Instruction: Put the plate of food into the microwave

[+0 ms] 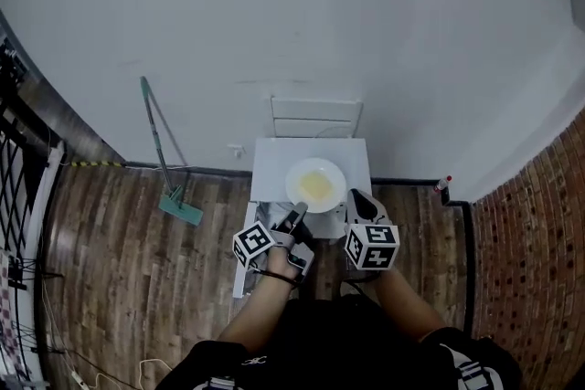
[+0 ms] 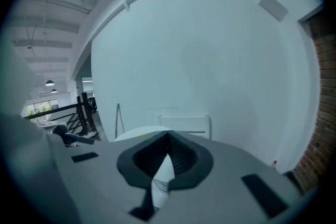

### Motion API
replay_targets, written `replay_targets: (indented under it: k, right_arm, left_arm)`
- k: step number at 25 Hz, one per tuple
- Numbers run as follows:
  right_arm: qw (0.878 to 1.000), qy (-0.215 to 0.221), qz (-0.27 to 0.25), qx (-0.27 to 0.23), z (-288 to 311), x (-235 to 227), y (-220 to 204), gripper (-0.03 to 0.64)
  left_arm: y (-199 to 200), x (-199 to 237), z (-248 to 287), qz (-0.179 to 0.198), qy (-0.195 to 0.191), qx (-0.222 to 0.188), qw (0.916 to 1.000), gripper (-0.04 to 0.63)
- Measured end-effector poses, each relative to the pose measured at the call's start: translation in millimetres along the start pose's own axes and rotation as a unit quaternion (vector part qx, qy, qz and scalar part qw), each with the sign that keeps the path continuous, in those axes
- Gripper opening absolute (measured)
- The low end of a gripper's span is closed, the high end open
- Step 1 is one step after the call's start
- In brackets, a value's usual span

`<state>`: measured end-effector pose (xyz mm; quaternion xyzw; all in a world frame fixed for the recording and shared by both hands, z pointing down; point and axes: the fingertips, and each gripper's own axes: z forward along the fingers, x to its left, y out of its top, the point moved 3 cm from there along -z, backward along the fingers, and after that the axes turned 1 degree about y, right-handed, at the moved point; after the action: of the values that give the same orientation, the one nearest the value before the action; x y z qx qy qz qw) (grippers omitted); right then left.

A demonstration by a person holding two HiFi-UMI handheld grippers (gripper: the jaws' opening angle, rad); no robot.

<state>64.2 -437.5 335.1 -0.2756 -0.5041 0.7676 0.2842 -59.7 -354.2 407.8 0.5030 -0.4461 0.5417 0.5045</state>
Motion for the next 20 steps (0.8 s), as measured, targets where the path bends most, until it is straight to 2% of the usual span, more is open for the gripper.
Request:
replay_targets:
  k: [6,9,12,16,20]
  right_arm:
    - [0.994,0.096,-0.039,0.029,21.0,-2.7,-2.3,0.005]
    - [0.984,0.153,-0.068,0.056,31.0,-2.1,-20.6,0.005]
    - [0.972,0.202,-0.091,0.077,38.0,1.4,-47.3,0.005]
    - [0.957,0.245,-0.115,0.100,51.2,13.7,-88.0,0.005]
    - [0.942,0.272,-0.128,0.148,82.1,12.0,-133.9,0.005]
  left_arm:
    - [-8.9,8.3,-12.2,-0.018,-0.006,-0.103,0.9945,0.009]
    - [-23.1,28.4,-24.1,-0.025,-0.002,-0.154,0.9878,0.009]
    - [-40.4,57.9,-36.1,-0.048,-0.009,-0.200,0.9785,0.009]
    - [-52.3,107.9,-49.5,-0.048,0.019,-0.231,0.9715,0.009]
    - [-43.6,156.7,-39.0,-0.059,0.045,-0.251,0.9652,0.009]
